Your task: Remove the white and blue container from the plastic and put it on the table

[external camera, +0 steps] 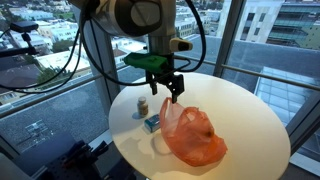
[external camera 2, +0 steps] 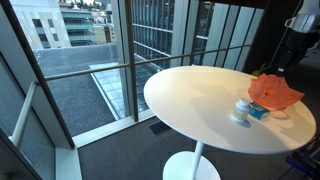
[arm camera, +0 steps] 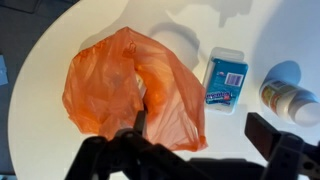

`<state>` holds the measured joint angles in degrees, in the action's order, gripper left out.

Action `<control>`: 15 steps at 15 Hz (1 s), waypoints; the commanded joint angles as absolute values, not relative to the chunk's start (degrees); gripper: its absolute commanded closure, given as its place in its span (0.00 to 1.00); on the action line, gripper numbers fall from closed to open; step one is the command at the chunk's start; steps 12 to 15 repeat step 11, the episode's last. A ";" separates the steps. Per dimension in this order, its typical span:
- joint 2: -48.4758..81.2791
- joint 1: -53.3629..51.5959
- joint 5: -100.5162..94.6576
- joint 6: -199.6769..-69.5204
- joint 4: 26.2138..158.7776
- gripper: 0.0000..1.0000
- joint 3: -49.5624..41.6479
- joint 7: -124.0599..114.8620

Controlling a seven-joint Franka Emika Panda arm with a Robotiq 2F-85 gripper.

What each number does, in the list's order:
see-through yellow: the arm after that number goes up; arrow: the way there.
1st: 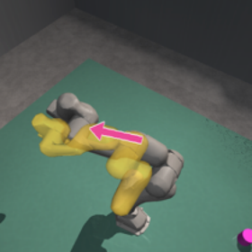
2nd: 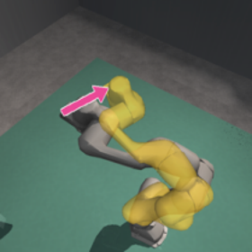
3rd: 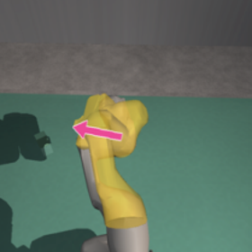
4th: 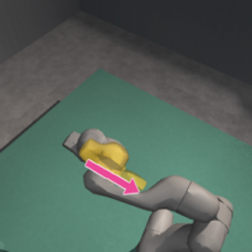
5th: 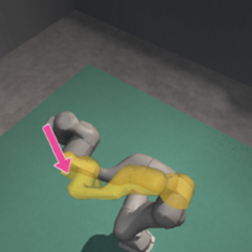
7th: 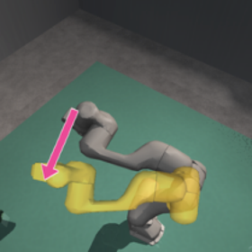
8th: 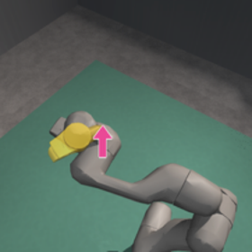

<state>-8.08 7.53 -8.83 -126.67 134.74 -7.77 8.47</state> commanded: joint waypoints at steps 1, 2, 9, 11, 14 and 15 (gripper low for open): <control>-11.47 8.13 -7.38 -117.26 130.72 0.00 -8.41 7.86; -11.84 8.24 -7.45 -114.78 129.48 0.00 -8.58 7.96; -12.92 8.51 -8.01 -107.90 123.49 0.00 -9.65 8.39; -12.73 8.31 -8.41 -109.11 124.59 0.00 -9.50 8.45; -12.73 8.31 -8.41 -109.11 124.59 0.00 -9.50 8.45; -12.73 8.31 -8.41 -109.11 124.59 0.00 -9.50 8.45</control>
